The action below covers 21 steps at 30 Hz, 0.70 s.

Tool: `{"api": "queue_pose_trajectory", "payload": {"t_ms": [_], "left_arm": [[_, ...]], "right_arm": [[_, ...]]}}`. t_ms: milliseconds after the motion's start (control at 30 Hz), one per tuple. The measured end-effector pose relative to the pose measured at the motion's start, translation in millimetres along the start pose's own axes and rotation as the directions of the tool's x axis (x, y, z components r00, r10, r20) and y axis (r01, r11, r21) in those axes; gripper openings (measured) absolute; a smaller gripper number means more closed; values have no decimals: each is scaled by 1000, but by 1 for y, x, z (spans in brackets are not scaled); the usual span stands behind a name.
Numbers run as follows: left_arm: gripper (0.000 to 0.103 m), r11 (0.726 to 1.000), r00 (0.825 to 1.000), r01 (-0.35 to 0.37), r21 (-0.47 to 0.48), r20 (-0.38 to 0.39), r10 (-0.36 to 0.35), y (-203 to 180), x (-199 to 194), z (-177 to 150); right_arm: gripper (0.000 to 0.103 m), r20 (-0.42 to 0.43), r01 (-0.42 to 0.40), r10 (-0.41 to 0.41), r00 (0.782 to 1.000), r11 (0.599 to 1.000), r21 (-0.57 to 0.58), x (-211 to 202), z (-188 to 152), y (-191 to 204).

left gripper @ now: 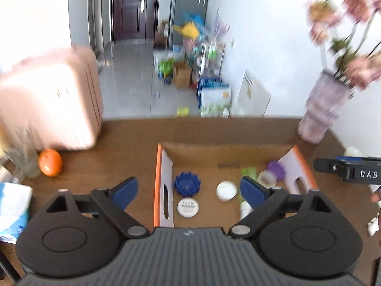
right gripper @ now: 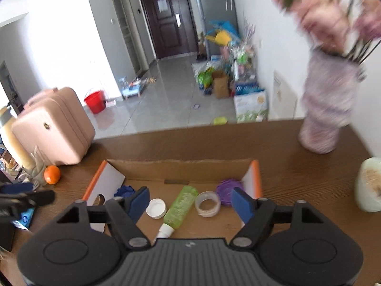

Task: Organize rigid objects
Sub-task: 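Lower the tin and lid into the red box and open both grippers, then withdraw both grippers from the box back toward the remaining items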

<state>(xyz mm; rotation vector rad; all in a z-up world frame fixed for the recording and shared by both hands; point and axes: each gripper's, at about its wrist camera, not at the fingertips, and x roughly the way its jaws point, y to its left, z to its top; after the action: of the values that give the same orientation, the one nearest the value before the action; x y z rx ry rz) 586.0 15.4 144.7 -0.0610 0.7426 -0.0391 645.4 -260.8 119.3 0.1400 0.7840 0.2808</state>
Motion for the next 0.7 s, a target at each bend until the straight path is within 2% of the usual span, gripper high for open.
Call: {"api": "queue_pose_trajectory", "payload": {"t_ms": [100, 200, 433, 567, 700], "left_arm": [[100, 1000, 996, -6, 31, 91, 3, -11, -50, -1], [100, 999, 990, -7, 52, 140, 0, -20, -91, -3], [103, 998, 965, -28, 53, 262, 14, -31, -170, -13], [103, 997, 944, -49, 67, 330, 24, -33, -202, -24], [103, 995, 900, -58, 81, 435, 17, -35, -233, -42]], "right_arm": [[81, 65, 2, -1, 998, 1000, -16, -52, -2, 1], [83, 117, 11, -5, 993, 999, -49, -96, -7, 7], [86, 206, 26, -6, 979, 995, -96, -168, -22, 25], [86, 289, -12, 44, 956, 993, -113, -206, -42, 32], [87, 378, -23, 68, 923, 992, -123, -237, -62, 36]]}}
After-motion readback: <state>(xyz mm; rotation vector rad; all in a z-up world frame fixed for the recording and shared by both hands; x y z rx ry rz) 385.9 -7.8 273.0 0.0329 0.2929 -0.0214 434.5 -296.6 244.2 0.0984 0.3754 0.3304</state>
